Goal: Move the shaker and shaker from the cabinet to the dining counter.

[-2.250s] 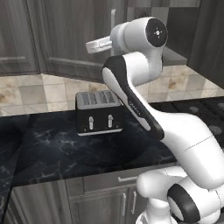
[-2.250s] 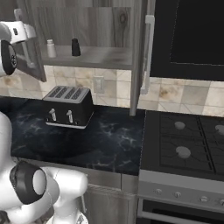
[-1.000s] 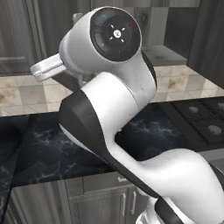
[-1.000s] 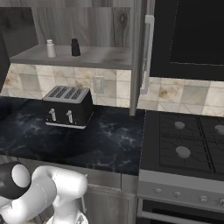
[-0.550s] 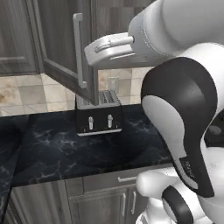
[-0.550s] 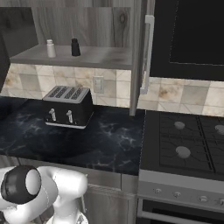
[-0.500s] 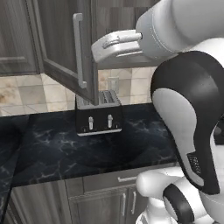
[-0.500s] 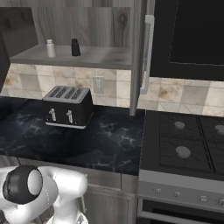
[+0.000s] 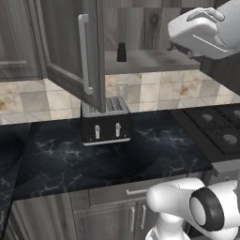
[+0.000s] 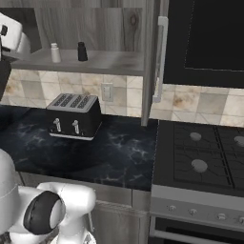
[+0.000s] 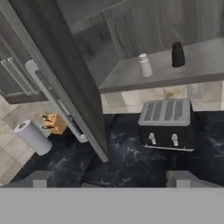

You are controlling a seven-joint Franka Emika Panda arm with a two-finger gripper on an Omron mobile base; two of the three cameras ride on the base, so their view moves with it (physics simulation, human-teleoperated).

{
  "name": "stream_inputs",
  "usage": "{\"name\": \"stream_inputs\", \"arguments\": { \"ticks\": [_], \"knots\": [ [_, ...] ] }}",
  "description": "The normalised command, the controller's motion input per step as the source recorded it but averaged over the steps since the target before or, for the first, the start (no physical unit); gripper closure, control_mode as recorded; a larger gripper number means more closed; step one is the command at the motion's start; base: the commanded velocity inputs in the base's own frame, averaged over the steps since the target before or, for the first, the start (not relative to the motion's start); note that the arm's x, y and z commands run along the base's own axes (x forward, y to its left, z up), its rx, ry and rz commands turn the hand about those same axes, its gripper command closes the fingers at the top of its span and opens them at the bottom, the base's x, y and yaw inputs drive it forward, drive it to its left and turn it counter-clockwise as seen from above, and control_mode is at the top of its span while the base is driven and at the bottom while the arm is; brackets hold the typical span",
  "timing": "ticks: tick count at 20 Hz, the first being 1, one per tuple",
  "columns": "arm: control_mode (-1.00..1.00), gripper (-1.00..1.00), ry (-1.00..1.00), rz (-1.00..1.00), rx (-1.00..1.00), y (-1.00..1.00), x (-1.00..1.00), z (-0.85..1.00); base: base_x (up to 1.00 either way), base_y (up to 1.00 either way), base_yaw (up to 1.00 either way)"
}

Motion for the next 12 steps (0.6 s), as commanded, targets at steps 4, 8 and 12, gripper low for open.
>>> {"name": "stream_inputs", "arguments": {
  "ticks": [4,8,12],
  "knots": [
    [-1.0,-1.0,0.0,0.09,0.14,-0.36,0.35,-0.42,0.0,0.0,0.0],
    [-1.0,-1.0,0.04,0.1,0.04,0.16,0.52,-0.6,0.0,0.0,0.0],
    [-1.0,-1.0,0.13,0.1,0.02,0.47,0.81,-0.62,0.0,0.0,0.0]
  ]
}}
